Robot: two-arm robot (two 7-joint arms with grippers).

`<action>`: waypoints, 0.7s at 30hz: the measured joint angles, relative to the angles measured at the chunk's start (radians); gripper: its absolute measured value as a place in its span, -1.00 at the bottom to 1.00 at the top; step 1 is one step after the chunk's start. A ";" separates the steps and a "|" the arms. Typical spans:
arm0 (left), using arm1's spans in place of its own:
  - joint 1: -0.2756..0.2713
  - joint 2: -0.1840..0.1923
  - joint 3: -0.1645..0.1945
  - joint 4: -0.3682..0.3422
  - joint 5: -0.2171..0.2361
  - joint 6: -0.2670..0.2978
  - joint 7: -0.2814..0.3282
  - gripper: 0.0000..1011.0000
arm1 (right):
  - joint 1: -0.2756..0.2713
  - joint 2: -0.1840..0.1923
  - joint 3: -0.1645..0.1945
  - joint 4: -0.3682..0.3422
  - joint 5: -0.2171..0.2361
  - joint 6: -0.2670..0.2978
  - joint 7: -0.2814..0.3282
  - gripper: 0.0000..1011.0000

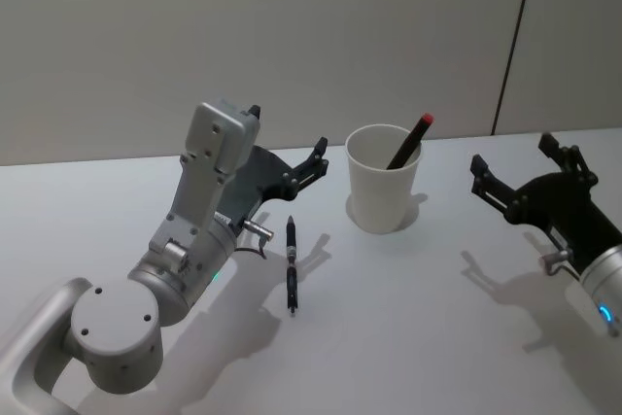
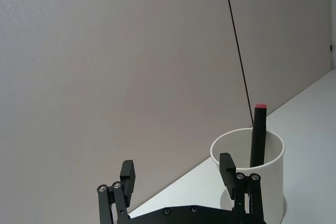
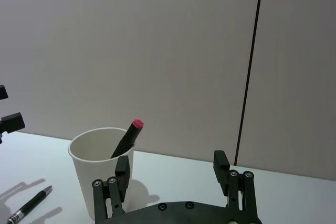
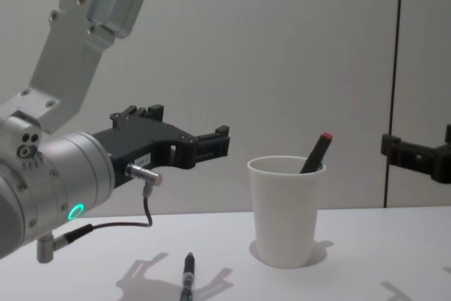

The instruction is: Place the pen into the pen holder.

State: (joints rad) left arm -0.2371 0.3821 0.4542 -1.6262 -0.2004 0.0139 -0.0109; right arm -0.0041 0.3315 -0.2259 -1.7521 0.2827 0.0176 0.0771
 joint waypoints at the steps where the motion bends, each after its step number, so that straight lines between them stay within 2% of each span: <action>1: 0.000 0.000 0.000 0.000 0.000 0.000 0.000 0.98 | -0.003 0.001 0.000 -0.003 0.001 0.004 -0.002 0.98; 21: 0.007 0.005 -0.002 -0.010 -0.011 0.010 -0.009 0.98 | -0.011 0.006 0.000 -0.015 0.005 0.017 -0.011 0.98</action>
State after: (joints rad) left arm -0.2305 0.3869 0.4518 -1.6359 -0.2118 0.0236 -0.0201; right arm -0.0147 0.3375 -0.2258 -1.7669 0.2879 0.0343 0.0666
